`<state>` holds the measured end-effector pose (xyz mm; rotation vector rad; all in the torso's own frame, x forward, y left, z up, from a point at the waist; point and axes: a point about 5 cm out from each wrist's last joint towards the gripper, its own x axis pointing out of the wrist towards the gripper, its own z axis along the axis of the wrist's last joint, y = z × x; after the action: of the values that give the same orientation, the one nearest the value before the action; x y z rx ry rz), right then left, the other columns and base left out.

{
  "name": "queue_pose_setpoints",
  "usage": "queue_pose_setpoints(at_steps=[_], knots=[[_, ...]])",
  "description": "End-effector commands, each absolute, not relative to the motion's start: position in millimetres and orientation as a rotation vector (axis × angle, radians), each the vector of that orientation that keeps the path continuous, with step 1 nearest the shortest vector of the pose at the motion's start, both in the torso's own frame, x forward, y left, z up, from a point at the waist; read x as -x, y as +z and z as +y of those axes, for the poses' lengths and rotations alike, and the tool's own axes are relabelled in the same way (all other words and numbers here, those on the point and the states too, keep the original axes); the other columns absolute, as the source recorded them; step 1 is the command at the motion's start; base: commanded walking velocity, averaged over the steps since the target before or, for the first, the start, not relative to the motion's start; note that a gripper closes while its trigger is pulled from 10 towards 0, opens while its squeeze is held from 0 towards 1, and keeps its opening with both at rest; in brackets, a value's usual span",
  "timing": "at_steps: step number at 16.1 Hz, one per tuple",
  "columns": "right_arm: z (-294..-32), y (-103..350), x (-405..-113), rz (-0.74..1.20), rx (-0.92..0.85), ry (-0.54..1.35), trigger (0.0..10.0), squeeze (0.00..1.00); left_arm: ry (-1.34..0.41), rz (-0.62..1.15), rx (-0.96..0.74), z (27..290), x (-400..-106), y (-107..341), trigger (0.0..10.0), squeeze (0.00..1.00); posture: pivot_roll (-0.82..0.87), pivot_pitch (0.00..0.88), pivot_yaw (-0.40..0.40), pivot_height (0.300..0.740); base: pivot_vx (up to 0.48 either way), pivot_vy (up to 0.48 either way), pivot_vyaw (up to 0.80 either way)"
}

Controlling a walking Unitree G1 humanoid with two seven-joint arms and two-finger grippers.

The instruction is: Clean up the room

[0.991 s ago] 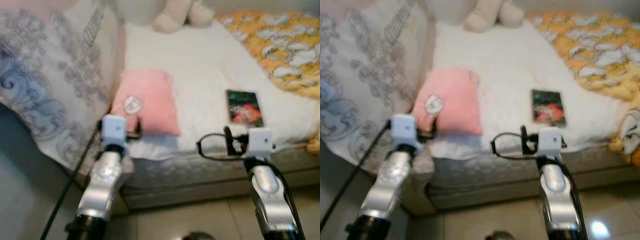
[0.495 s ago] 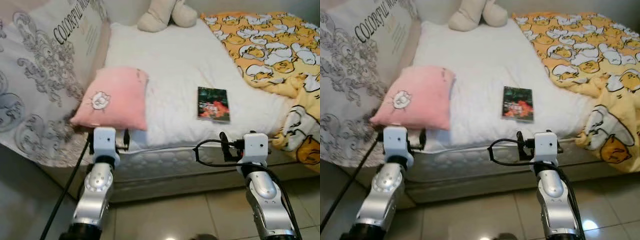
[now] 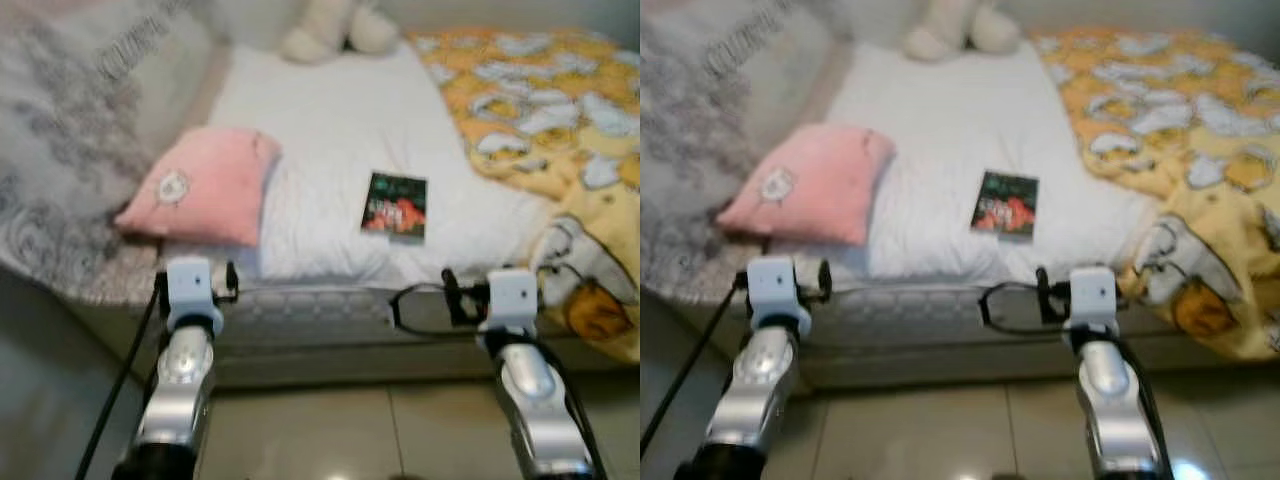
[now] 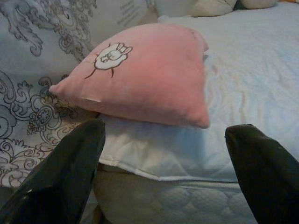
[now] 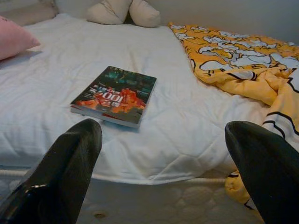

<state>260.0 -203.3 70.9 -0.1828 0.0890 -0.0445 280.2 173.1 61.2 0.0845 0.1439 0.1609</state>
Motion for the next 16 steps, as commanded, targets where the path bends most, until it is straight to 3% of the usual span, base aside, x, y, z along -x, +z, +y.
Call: queue_pose_setpoints(at_steps=[1,4,13,16], knots=[[-204,71,-262,0.087,0.186,-0.046,10.0,0.00,0.130,0.128,-0.076,165,-284,65,10.0,0.00,-0.20,0.000,0.077,0.740,0.000,0.000,0.00],[-200,72,-266,0.080,0.194,-0.019,10.0,0.00,0.102,0.115,-0.056,158,-292,69,10.0,0.00,-0.20,0.000,0.077,0.740,0.000,-0.438,0.00],[-196,70,-268,0.079,0.207,0.027,10.0,0.00,0.053,0.082,-0.034,146,-298,71,10.0,0.00,-0.21,0.000,0.063,0.740,0.249,-0.407,0.00],[-195,70,-271,0.077,0.208,0.033,10.0,0.00,0.017,0.046,-0.016,140,-304,80,10.0,0.00,-0.21,0.000,0.051,0.740,0.154,0.000,0.00]])
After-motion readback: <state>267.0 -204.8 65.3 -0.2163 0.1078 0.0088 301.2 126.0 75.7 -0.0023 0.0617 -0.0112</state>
